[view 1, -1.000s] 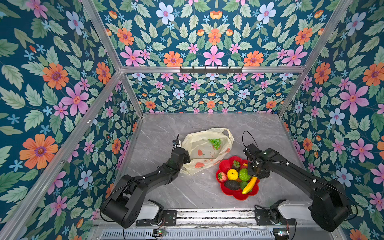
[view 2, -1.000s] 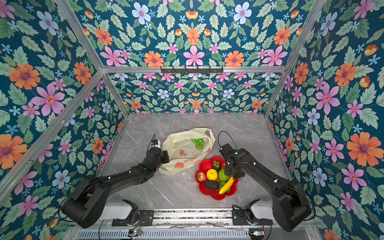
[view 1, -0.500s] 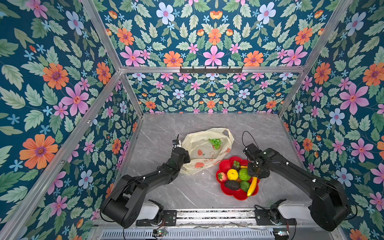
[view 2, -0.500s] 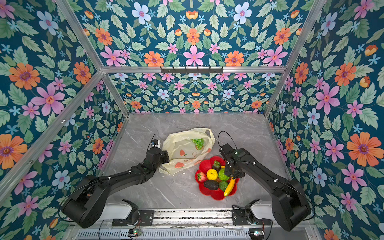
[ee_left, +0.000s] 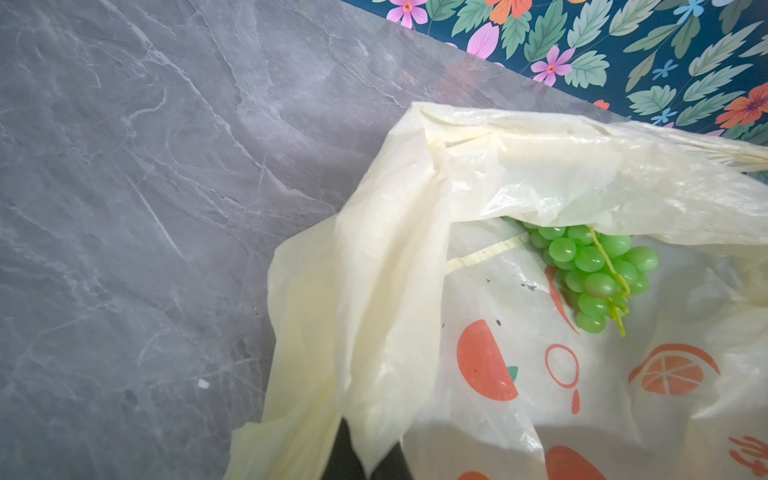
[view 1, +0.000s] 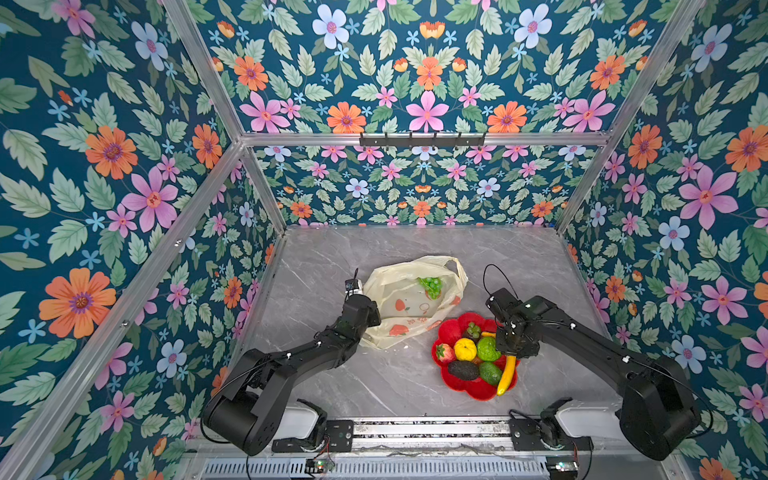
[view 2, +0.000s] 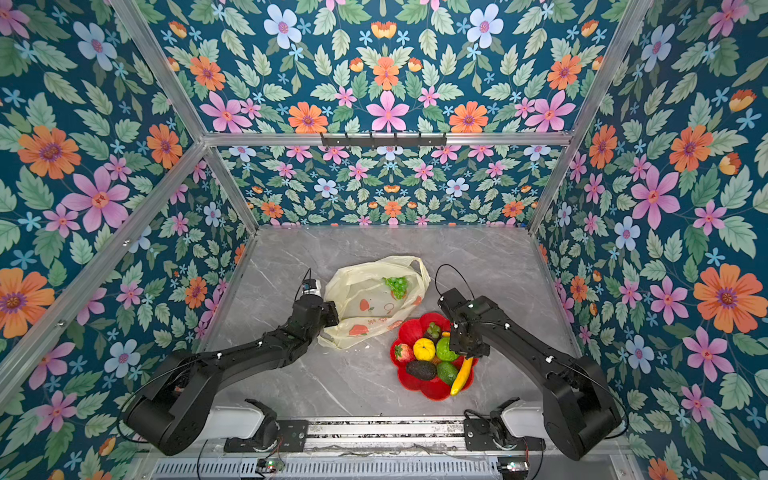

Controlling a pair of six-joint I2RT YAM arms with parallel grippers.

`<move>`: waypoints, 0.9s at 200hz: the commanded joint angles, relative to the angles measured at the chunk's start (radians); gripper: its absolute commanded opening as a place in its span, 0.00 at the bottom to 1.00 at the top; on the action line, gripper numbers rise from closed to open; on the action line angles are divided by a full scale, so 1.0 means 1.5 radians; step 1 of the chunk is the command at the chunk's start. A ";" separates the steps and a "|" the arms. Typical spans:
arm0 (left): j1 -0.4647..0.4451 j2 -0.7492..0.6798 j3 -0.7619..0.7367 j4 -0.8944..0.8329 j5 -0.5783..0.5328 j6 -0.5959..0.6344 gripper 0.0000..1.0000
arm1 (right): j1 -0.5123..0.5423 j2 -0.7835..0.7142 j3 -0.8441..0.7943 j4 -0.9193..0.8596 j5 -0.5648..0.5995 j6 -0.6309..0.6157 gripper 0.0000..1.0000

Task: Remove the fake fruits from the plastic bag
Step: 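Lower the yellow banana into the red bowl and open the right gripper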

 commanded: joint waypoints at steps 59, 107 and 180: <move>0.000 0.008 0.012 0.001 0.016 0.012 0.00 | 0.001 -0.020 0.020 -0.019 0.025 0.004 0.40; -0.001 0.010 0.014 0.008 0.034 0.015 0.00 | 0.011 -0.037 0.053 -0.019 0.035 -0.001 0.43; -0.009 0.008 0.011 0.026 0.051 0.021 0.00 | 0.091 -0.039 0.151 0.081 0.044 -0.035 0.45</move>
